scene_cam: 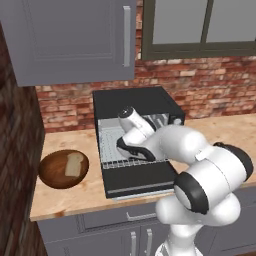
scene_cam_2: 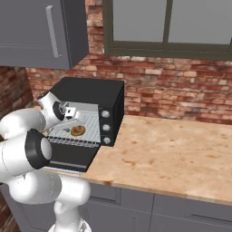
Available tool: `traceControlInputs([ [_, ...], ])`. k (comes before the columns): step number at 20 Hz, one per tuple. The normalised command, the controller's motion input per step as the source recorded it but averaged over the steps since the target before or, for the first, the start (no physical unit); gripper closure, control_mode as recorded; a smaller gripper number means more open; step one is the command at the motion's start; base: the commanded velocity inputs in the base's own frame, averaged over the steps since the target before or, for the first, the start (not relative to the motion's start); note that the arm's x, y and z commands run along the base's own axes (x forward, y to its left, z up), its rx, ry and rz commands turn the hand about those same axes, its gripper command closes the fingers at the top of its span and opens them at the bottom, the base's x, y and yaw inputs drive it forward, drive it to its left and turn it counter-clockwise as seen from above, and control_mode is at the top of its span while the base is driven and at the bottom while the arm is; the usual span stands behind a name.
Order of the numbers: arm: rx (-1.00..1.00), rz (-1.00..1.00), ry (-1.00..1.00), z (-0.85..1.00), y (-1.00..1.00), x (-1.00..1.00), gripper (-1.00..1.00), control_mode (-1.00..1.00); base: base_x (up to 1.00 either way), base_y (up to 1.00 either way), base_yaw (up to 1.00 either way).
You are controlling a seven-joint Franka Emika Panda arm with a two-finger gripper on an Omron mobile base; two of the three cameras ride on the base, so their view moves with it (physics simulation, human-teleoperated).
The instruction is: Pick up the heated bread from the toaster oven and place it in the bowl. Then move the bread bowl to the dining counter.
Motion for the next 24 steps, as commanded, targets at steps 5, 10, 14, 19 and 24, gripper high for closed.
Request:
traceControlInputs([
  [5,0.00,0.00,0.00,-0.23,-0.66,-0.09,1.00,-1.00,0.00,0.00,0.00],
  [10,0.00,0.00,0.00,-0.07,-0.44,-0.34,1.00,-1.00,0.00,0.00,0.00],
  [14,0.00,0.00,0.00,0.16,-0.02,-0.62,1.00,-1.00,0.00,0.00,0.00],
  [19,0.00,0.06,0.00,0.48,0.80,-0.90,1.00,-1.00,0.00,0.00,0.00],
  [24,0.00,0.19,0.02,0.73,1.00,-0.70,1.00,-1.00,0.00,0.00,0.00],
])
